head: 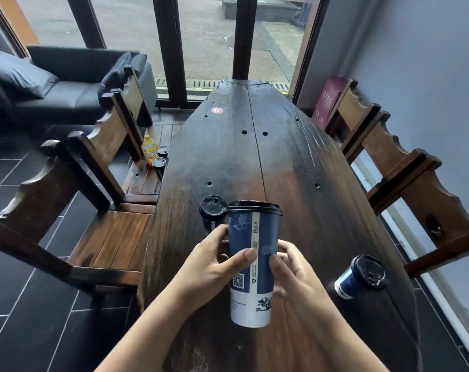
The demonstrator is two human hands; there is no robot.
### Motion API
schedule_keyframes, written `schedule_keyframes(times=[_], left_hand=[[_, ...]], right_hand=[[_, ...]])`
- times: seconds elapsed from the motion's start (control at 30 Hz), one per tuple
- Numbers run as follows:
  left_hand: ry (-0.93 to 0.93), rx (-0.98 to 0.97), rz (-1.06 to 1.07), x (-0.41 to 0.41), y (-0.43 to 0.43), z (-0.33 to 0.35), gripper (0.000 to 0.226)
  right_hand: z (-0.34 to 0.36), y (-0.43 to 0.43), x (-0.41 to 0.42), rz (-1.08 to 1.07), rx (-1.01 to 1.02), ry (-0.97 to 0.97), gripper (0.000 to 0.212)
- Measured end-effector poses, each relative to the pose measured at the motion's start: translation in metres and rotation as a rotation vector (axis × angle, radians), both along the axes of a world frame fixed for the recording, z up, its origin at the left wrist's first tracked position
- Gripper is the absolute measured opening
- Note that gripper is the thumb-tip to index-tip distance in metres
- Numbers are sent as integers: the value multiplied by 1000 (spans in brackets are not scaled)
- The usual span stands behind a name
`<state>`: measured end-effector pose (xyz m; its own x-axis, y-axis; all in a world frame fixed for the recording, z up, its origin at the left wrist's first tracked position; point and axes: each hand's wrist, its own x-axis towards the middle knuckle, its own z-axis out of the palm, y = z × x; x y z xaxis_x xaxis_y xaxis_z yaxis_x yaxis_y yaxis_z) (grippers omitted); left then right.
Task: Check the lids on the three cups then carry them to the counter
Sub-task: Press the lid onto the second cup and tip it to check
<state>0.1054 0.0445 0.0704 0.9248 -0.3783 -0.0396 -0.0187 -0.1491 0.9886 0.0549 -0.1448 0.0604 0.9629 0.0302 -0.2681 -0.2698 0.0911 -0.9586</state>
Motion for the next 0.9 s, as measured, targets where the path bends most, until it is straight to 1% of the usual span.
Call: schedule_keyframes(times=[0.1, 0.23, 0.3, 0.37, 0.43, 0.5, 0.57, 0.63, 0.67, 0.73, 0.77, 0.83, 0.9], left_hand=[[61, -78, 58, 0, -5, -3, 55], [210, -279, 188, 0, -13, -4, 63], [261, -350, 244, 1, -15, -5, 65], [307, -396, 246, 0, -15, -9, 65], [364, -416, 205, -3, -13, -14, 67], [413, -388, 154, -6, -6, -18, 66], [467, -345, 122, -7, 6, -23, 66], [534, -331, 158, -5, 16, -27, 63], [569, -323, 216, -3, 21, -27, 55], [647, -306, 326, 2, 27, -26, 33], [687, -297, 342, 4, 30, -24, 36], [743, -271, 288, 9, 35, -16, 56], [745, -240, 194, 12, 39, -10, 71]], right_hand=[[-1, 0, -4, 4, 6, 19, 95], [-2, 7, -12, 33, 78, 132, 87], [-5, 8, -15, -30, 214, 203, 84], [-8, 6, -16, -125, 350, 224, 94], [-7, 1, -15, -184, 363, 178, 98], [-1, -7, -11, -207, 268, 105, 89], [9, -16, -7, -193, 129, 17, 81], [18, -26, -4, -167, -14, -50, 77], [23, -30, -3, -152, -81, -77, 73], [32, -36, 0, -84, -217, -135, 56], [36, -38, 2, -38, -281, -159, 49], [43, -40, 4, 33, -390, -183, 41], [47, -40, 5, 86, -488, -201, 41]])
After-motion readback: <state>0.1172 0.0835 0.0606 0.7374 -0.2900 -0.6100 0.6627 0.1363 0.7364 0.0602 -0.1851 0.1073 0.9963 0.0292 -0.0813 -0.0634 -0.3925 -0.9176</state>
